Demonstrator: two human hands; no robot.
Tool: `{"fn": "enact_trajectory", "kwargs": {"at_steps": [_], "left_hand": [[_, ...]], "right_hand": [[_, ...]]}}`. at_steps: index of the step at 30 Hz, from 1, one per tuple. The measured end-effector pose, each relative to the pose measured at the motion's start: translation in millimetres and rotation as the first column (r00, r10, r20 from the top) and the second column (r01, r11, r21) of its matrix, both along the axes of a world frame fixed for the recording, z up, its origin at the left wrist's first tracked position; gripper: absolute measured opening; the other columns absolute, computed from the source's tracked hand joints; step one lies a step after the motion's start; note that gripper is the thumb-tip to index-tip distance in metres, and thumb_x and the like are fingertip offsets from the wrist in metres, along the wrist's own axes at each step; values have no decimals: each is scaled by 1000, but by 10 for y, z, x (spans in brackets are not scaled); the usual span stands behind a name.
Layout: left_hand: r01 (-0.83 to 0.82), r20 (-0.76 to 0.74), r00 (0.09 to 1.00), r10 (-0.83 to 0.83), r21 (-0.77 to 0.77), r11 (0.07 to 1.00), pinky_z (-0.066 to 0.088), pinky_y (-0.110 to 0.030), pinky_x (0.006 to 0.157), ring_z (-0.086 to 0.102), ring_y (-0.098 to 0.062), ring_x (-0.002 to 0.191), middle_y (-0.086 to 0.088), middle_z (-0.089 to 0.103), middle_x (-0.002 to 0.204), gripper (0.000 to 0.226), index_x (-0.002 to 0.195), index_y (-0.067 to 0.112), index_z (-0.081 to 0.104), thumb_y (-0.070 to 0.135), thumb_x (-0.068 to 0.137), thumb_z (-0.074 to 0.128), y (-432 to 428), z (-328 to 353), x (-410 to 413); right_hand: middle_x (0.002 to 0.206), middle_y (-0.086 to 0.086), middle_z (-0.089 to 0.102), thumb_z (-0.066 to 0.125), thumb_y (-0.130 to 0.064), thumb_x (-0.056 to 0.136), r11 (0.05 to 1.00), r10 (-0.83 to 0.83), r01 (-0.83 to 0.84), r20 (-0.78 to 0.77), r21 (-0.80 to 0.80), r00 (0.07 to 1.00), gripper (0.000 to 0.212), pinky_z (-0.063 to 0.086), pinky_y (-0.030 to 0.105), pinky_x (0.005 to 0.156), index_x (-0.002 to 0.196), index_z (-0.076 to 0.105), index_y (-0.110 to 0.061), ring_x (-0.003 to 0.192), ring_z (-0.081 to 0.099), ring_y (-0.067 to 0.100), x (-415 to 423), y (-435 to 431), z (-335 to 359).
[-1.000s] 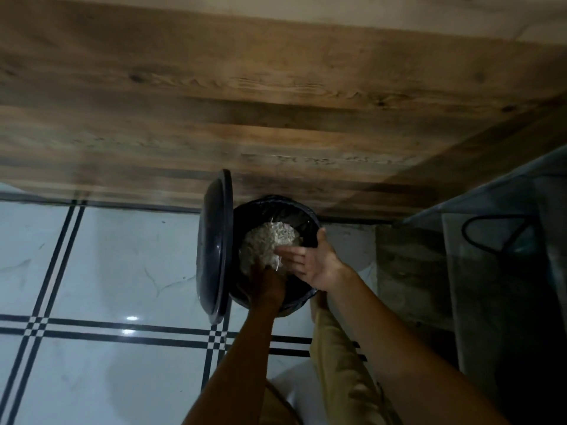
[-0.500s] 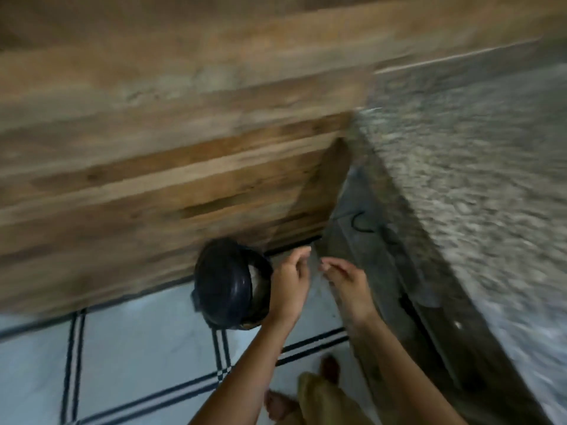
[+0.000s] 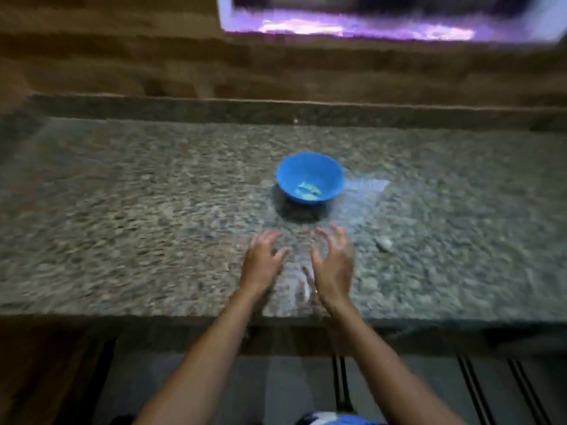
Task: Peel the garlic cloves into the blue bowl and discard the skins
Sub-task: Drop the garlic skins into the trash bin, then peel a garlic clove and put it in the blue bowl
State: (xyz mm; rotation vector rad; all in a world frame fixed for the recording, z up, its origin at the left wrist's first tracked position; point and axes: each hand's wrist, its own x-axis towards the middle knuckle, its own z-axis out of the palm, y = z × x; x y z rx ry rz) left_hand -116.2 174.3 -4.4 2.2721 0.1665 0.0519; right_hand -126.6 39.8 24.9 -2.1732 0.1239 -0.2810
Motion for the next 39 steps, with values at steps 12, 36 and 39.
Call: {"fn": "enact_trajectory", "kwargs": {"at_steps": [12,36,39], "left_hand": [[76,0,997,-83,396,915,42,-34,101,55,-27,116,-13,61,123,29,117,8,66,9,93,50,-926,-263,138],[-251,-383,908,-173,-825,506,57,-24,70,70,-19,81,-18,69,102,26,111,-3,62,-1,85,61,-1261,273,667],[-327,-399,872,-284,-906,269,58,-26,77,69,-21,88,-23,64,113,30,112,-7,59,-1,84,58,-1204,258,700]], "right_hand": [[155,1,17,40,-36,98,935,208,-277,-289,-222,934,53,8,36,115,147,23,-25,143,12,17,564,-1861,-473],[104,2,68,71,-3,77,886,75,-4,-135,464,988,34,55,24,81,108,65,-16,89,65,7,557,-1171,-124],[114,-2,64,58,-9,89,791,41,94,-205,604,978,27,51,31,91,115,63,-14,105,60,9,574,-1269,-87]]}}
